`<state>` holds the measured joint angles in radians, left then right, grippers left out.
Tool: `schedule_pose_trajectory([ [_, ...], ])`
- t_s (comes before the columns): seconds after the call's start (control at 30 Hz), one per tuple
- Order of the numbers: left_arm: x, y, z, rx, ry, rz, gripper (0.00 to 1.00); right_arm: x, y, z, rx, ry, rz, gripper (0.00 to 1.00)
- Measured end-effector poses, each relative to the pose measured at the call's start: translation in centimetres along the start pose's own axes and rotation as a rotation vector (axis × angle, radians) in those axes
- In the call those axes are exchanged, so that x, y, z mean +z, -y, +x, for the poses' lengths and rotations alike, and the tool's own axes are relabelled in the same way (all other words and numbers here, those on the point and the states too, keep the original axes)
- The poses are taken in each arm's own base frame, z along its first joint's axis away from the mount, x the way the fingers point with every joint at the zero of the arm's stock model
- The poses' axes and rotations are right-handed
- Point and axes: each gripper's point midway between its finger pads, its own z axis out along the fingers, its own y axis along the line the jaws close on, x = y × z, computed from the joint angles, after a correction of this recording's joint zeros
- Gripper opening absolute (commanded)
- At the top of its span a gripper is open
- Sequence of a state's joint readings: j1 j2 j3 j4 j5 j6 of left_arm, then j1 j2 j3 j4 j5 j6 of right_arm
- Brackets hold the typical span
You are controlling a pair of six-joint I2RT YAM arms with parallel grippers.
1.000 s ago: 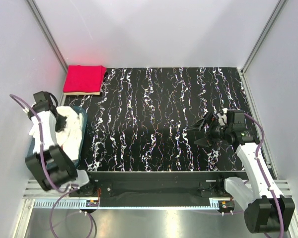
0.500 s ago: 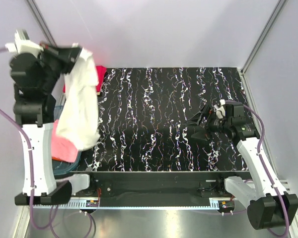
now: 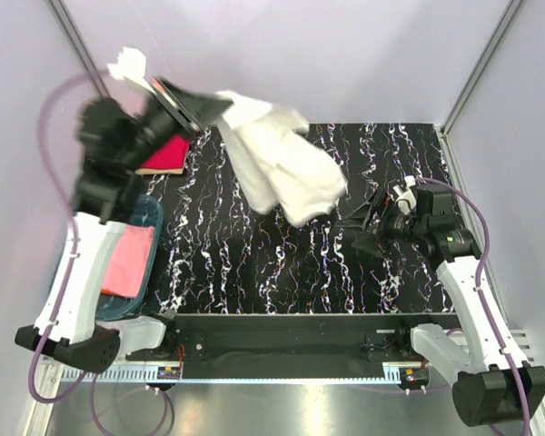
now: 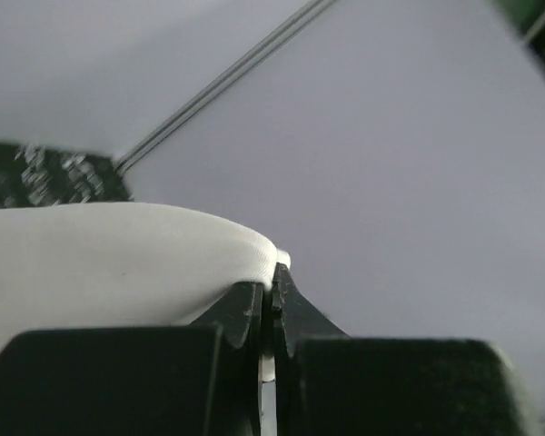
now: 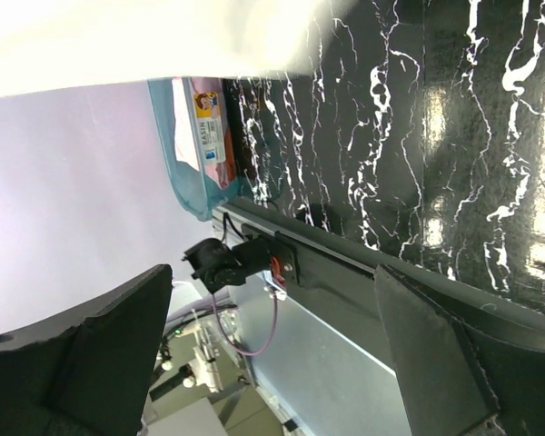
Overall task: Fold and stack the t-shirts
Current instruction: Move the tshirt to the center of the board, then flatten the tshirt out
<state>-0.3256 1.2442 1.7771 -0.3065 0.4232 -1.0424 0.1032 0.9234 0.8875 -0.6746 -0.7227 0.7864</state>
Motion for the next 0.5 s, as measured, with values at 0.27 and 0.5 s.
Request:
schedule_pose_trajectory([
  [0.27,-10.5,-30.9,23.2,-0.334,-0.494,-0.701,0.00,1.1,4.1,2.3,0.010,-0.065,0.063,0.91],
  [0.5,-17.8,-34.8,27.7,-0.401,-0.667,-0.854,0.01,3.9,9.8,3.6,0.071,-0.172,0.250,0.81],
])
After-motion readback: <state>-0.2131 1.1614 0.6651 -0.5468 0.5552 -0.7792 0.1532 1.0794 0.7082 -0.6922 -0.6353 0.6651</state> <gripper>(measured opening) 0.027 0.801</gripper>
